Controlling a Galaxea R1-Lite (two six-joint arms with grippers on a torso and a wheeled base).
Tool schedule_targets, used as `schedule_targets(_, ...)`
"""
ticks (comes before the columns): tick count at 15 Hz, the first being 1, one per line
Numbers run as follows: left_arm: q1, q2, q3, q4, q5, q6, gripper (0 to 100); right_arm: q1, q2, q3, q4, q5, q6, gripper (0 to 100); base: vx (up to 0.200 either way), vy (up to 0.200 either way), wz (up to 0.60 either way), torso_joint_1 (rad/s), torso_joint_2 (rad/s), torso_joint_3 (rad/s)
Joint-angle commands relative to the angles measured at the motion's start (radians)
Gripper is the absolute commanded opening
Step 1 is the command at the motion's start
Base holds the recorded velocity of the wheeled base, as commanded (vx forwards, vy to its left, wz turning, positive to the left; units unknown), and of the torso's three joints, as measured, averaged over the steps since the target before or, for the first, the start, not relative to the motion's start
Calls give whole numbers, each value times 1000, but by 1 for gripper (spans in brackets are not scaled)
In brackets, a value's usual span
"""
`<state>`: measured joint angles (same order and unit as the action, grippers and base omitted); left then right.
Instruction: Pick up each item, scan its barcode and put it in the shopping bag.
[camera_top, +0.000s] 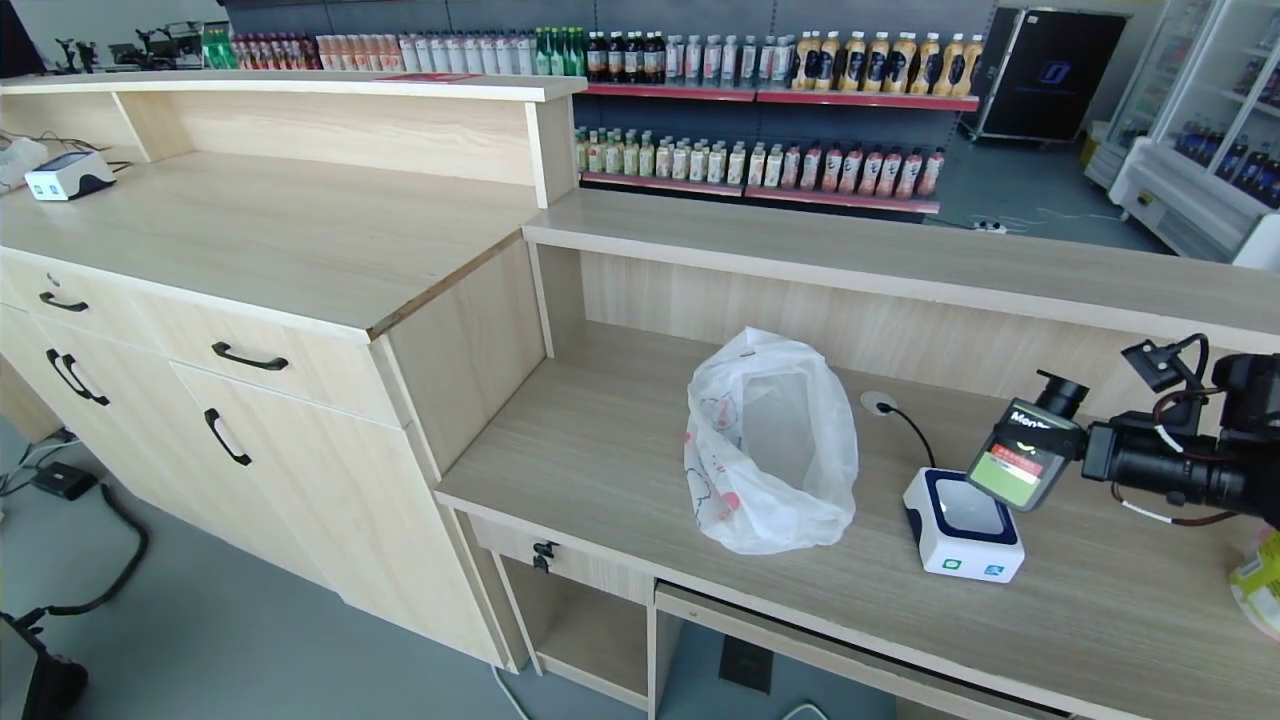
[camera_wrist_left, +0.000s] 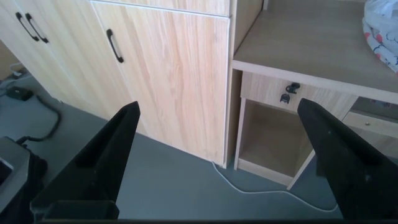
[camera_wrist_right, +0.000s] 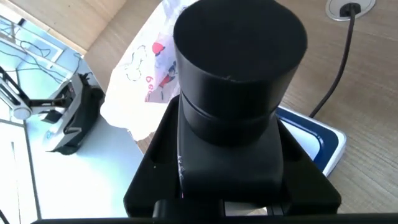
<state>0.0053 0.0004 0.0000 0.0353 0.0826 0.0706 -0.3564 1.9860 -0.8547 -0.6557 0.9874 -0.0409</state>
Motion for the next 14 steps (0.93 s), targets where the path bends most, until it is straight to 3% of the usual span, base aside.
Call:
schedule_targets(1,1,0,0,0,0,0,100,0,28,3,2,-1,-17,0,0,0,0,0,0,0)
schedule_targets(14,1,0,0,0,0,0,100,43,96,-37,-7,-1,-62,0,0,0,0,0,0,0)
